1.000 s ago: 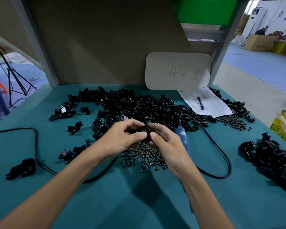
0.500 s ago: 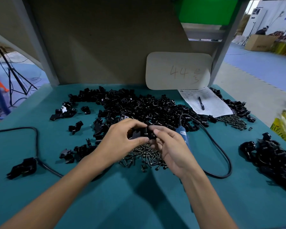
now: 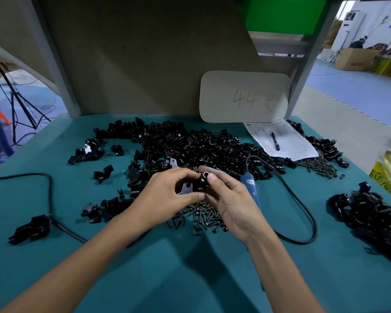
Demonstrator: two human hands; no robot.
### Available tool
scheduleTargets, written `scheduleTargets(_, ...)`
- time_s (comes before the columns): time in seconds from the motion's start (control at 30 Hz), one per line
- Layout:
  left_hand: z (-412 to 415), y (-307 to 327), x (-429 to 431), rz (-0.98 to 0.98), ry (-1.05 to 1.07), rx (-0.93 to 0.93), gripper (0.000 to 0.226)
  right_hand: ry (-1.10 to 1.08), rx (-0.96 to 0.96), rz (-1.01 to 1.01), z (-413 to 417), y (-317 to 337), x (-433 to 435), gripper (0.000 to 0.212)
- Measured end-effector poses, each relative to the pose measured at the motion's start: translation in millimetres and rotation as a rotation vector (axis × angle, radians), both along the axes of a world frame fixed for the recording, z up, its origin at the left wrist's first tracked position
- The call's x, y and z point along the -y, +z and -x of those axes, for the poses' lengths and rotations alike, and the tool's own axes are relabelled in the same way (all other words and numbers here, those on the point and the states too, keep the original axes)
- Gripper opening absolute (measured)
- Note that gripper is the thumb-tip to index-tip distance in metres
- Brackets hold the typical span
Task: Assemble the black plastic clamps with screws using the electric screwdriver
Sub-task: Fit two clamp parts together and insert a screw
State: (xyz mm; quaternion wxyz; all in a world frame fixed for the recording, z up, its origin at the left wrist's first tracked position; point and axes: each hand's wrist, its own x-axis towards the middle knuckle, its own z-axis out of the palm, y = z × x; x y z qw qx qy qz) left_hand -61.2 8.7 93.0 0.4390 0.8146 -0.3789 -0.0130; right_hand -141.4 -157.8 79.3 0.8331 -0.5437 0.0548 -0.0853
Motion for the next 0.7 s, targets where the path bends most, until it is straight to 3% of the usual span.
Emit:
scheduleTargets(0.33, -0.5, -2.0, 0.6, 0.106, 0.027, -0.177, 0.031, 0.006, -0.005, -0.079, 2.9, -1.0, 1.1, 0.029)
scheduleTargets(0.7, 7.0, -3.8, 1.8, 0.079, 0.054, -0.087, 0.032, -0.006, -0.015, -0.072, 0.9, -3.1, -1.1, 0.028)
